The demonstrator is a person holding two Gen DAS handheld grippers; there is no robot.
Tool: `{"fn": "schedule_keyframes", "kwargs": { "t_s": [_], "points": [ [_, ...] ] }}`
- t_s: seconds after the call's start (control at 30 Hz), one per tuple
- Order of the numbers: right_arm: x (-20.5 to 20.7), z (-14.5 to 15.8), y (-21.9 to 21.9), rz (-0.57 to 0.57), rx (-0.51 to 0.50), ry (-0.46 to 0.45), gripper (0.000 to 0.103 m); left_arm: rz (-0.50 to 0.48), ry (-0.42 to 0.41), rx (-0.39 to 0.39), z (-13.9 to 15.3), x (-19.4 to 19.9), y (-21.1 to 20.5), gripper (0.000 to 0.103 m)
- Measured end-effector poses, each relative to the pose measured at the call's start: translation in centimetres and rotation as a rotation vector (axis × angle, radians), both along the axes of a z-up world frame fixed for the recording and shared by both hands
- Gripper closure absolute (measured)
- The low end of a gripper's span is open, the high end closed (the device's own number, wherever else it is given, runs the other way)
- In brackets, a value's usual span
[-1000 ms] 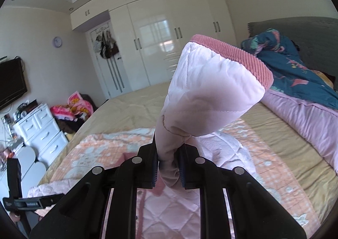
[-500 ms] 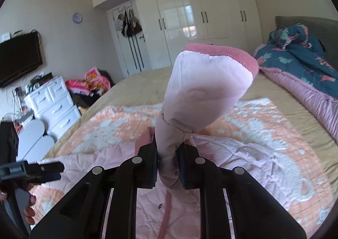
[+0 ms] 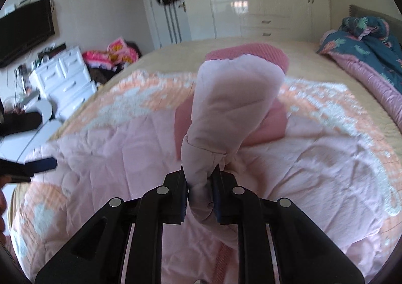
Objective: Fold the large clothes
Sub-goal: 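Lower the sleeve onto the jacket front and open the right gripper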
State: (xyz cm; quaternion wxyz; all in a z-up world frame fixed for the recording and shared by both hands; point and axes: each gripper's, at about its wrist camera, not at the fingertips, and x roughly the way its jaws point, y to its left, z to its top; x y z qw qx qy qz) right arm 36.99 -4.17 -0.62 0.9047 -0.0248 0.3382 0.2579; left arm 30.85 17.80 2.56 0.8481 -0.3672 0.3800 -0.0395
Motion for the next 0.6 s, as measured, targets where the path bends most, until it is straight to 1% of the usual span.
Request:
{"fn": "schedule_keyframes", "kwargs": {
  "t_s": [0.17,0.23,0.33,0.4,0.43,0.47,0.5,0.53,0.57,0.6],
  "points": [
    [-0.9,-2.1,2.7,0.072,-0.085,0.028,0.083,0.02,0.01,-0.031,-1.1,-0.5,0.6,0.009],
    [-1.3,-2.9,3.7,0.099,-0.116,0.047,0.079,0.023,0.016,-0.037,-1.3,-0.6,0.7,0.009],
    [-1.8,-4.0,4.5,0.129,-0.143,0.076,0.069,0.025,0.027,-0.05,-1.8,-0.8,0.7,0.009],
    [-2.2,-4.2,4.5,0.15,-0.123,0.114,0.057,0.025,0.036,-0.051,-2.0,-0.8,0.7,0.009],
    [-2.3,-4.3,4.4,0.16,-0.111,0.133,0.055,0.026,0.042,-0.05,-2.1,-0.8,0.6,0.009],
    [-2.5,-4.3,4.3,0.169,-0.102,0.144,0.05,0.026,0.045,-0.055,-2.3,-0.8,0.6,0.009],
    [-2.8,-4.0,4.1,0.184,-0.087,0.156,0.043,0.025,0.047,-0.064,-2.5,-0.7,0.5,0.009],
    [-3.3,-3.7,3.7,0.19,-0.071,0.161,0.038,0.021,0.056,-0.079,-2.9,-0.6,0.5,0.009],
    [-3.6,-3.4,3.3,0.196,-0.053,0.164,0.027,0.02,0.064,-0.09,-3.2,-0.5,0.4,0.009],
    [-4.2,-2.8,2.5,0.202,-0.017,0.165,0.023,0.018,0.068,-0.099,-3.5,-0.4,0.3,0.009]
  ]
}}
